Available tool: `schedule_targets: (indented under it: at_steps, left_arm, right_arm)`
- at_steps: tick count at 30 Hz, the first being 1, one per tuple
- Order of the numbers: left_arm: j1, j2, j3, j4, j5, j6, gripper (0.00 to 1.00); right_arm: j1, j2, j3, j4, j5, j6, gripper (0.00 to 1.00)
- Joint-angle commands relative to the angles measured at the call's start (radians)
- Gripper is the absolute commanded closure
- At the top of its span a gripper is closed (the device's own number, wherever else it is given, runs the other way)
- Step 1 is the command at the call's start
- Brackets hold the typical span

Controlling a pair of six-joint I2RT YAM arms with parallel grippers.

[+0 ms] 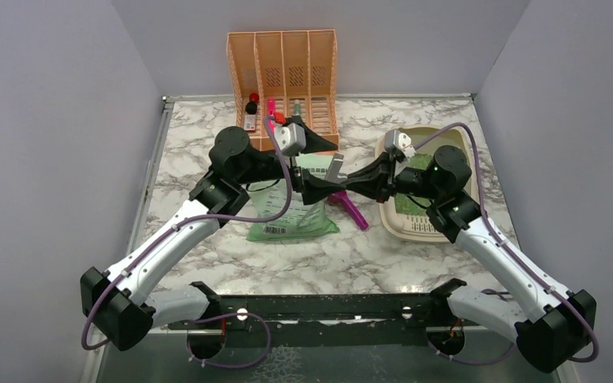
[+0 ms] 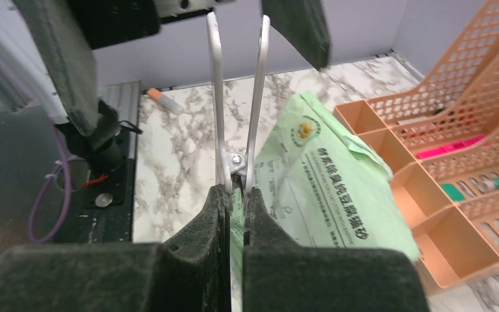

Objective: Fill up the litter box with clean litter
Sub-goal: Adjust the clamp at the center of the board.

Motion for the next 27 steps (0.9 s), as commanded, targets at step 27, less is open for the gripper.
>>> schedule_targets:
  at_steps: [27]
  left_arm:
    - [0.408, 0.334, 0.116, -0.912, -0.079, 1.046, 0.01]
  right_arm:
    - [0.117, 0.816, 1.156, -1.341, 0.506, -1.052, 0.99]
